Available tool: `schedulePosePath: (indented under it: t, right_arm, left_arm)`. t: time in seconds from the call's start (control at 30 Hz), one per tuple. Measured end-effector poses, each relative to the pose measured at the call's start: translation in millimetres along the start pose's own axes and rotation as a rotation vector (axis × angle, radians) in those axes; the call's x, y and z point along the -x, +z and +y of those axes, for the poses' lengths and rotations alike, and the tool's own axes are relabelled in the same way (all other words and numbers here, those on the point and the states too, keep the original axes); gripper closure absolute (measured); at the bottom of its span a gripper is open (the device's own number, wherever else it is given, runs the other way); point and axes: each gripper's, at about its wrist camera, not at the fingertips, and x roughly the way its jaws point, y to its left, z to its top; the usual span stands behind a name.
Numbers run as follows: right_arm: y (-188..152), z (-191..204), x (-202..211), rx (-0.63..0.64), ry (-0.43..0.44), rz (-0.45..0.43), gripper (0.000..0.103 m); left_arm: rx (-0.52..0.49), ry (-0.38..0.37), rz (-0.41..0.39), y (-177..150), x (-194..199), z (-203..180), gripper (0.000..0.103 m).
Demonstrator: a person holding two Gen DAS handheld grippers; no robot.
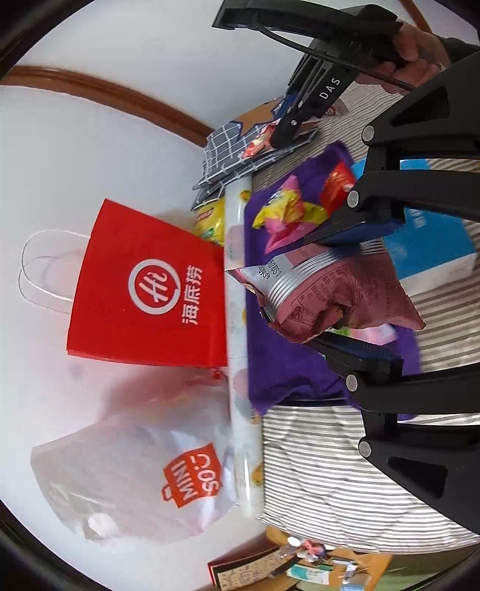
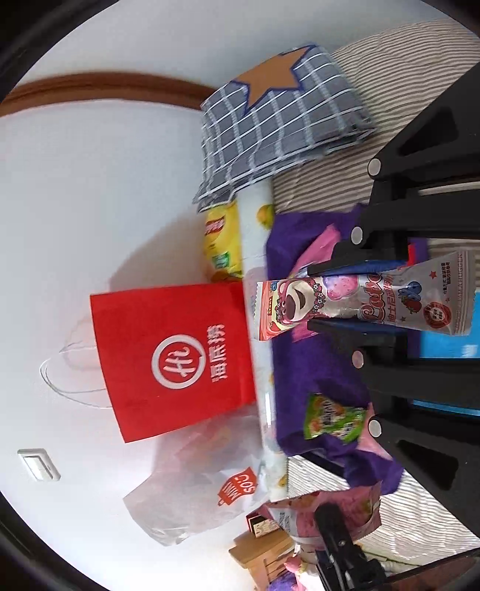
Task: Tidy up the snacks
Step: 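Lift and carry the ice-pop packet and maroon chip bag over the purple towel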
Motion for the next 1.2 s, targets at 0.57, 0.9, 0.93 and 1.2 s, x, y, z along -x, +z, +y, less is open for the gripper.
schedulePosePath:
  t: [0.57,0.9,0.93,1.2]
  right_arm:
    - [-10,-3,-57,0.010,0.025,0.071,0.083]
    - [-9,2,-50,0.033,0.017,0.067,0.083]
    - [-9,3,-49,0.041,0.013,0.066,0.083]
    - [-6,3,-46,0.046,0.015,0.066,0.083]
  left_arm:
    - [0.030,0.084,0.030,-11,-41,29,0.058]
    - [-0.014,0.087,0.025,-7,-35,19,0.058]
    - [-0.017,0.090,0.022,-7,-34,19,0.058]
    - [-0.027,0.087,0.018,-5,-32,15,0.058]
